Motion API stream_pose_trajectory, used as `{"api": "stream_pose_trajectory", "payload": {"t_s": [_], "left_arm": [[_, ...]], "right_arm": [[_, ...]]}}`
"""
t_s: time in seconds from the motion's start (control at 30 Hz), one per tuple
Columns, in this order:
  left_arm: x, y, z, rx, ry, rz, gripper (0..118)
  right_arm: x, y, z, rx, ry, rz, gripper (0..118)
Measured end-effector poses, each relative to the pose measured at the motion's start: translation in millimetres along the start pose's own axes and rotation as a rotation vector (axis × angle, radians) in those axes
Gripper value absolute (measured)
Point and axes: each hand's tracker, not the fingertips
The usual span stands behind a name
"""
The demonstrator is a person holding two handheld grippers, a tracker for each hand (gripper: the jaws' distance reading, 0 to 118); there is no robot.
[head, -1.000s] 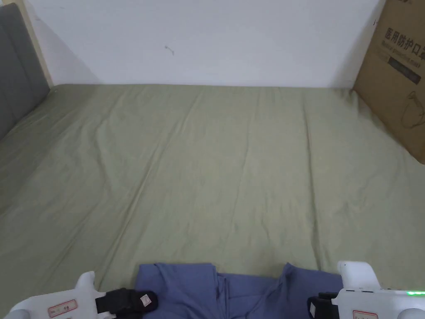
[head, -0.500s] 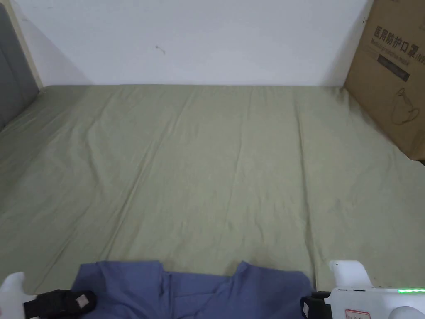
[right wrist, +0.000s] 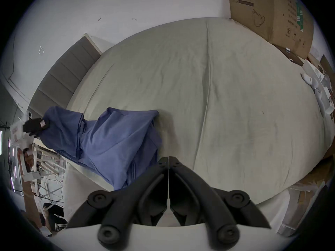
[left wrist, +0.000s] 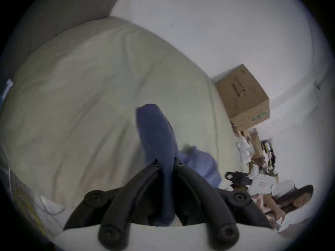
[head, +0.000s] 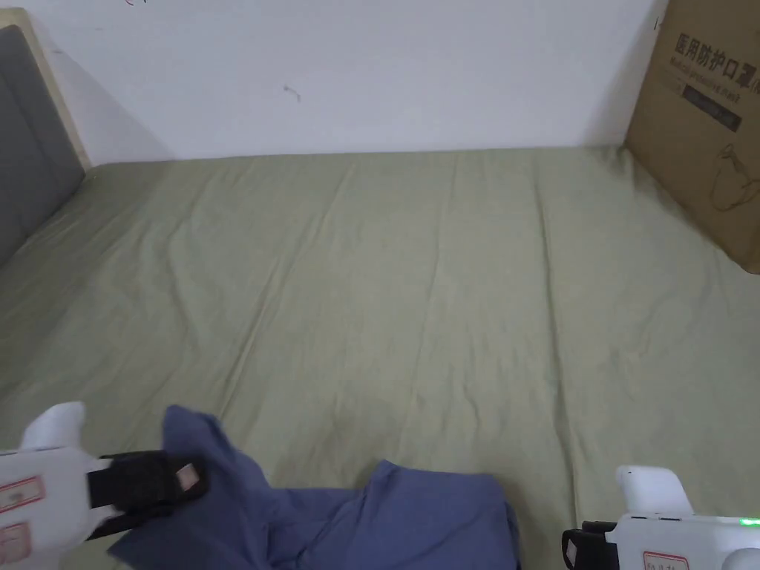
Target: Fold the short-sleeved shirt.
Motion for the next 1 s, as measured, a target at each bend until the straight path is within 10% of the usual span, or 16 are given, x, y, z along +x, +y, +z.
{"api": "stream_pose_trajectory", "payload": {"t_s": [0.27, 0.37, 0.43, 0.6, 0.73, 1.0], "left_arm": [[75.1, -34.6, -132.8, -0.256, -0.088, -0.182, 15], [80.4, -54.4, -173.3, -0.358, -0.181, -0.141, 90], [74.6, -58.9, -183.1, -0.371, -0.167, -0.116, 107], [37.9, -42.3, -159.4, -0.294, -0.100, -0.058, 101], [5.1, -37.7, -127.6, -0.182, -0.067, 0.060, 12], [-2.3, -64.4, -151.5, -0.316, -0.030, 0.000, 7]], "right_arm": [[20.2, -7.5, 7.1, 0.010, 0.002, -0.039, 0], [31.9, -11.9, 9.6, 0.008, -0.011, -0.067, 0], [39.2, -14.0, 11.7, 0.008, -0.016, -0.088, 0], [48.5, -14.5, 14.2, 0.010, -0.024, -0.111, 0], [46.1, -12.7, 9.5, 0.009, -0.021, -0.103, 0], [34.4, -10.8, -2.5, -0.009, 0.011, -0.083, 0]]}}
